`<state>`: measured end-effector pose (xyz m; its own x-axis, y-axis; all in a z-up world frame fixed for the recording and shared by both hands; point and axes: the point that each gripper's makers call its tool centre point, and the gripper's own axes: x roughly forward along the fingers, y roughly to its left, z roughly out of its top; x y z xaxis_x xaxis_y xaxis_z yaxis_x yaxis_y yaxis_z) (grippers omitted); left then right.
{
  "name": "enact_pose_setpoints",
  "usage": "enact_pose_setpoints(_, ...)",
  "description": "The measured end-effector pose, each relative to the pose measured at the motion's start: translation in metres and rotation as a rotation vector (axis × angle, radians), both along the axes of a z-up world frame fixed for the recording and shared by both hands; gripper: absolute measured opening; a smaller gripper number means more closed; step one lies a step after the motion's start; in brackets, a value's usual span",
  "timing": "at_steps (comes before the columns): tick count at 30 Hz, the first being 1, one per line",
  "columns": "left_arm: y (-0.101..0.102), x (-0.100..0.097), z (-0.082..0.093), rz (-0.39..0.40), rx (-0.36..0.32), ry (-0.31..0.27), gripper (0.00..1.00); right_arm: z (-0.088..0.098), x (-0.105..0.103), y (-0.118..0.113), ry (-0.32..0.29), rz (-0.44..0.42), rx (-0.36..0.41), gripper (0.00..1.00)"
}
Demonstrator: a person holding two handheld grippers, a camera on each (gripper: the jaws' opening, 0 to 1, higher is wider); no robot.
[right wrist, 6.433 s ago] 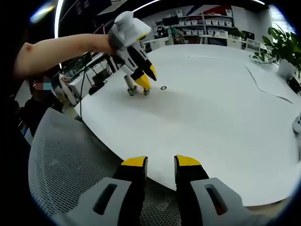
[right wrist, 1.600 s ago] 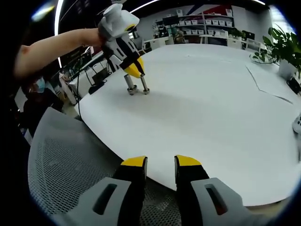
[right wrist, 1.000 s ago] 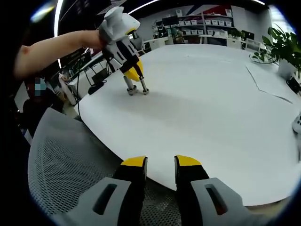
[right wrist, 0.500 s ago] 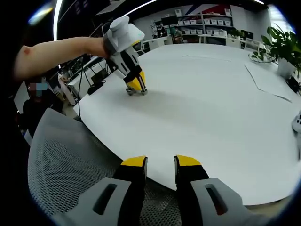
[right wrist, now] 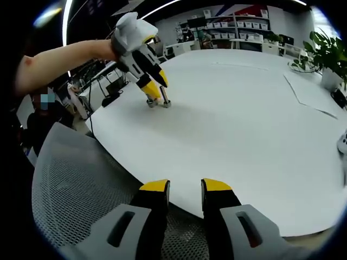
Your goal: Place the washer onto the threaded stud by aligning its center hole with the stud, sliding it down to the base, and recovering from edge contact or off-axis alignment until the washer reaches the visible bottom stop.
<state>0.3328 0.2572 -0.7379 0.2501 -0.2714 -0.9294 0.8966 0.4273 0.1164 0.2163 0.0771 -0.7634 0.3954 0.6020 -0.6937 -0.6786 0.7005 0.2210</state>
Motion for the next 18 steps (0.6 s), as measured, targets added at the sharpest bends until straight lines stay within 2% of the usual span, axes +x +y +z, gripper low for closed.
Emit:
enact_pose_setpoints(4, -0.001, -0.005, 0.027, 0.063, -0.077, -0.079, 0.28, 0.001, 0.0, 0.0, -0.003, -0.001, 0.003, 0.26)
enact_pose_setpoints(7, 0.005, -0.012, 0.052, 0.128, -0.124, -0.138, 0.29, 0.001, -0.001, 0.001, -0.005, 0.005, 0.005, 0.26)
enact_pose_setpoints(13, 0.039, -0.03, 0.098, 0.265, -0.167, -0.26, 0.31, 0.002, -0.001, 0.002, -0.008, 0.012, 0.009, 0.26)
enact_pose_setpoints(16, 0.056, -0.048, 0.122, 0.36, -0.235, -0.323, 0.34, 0.001, -0.002, 0.002, -0.009, 0.018, 0.006, 0.27)
enact_pose_setpoints(18, 0.066, -0.056, 0.131, 0.403, -0.257, -0.358, 0.35, 0.0, -0.004, 0.002, 0.0, 0.031, -0.003, 0.27)
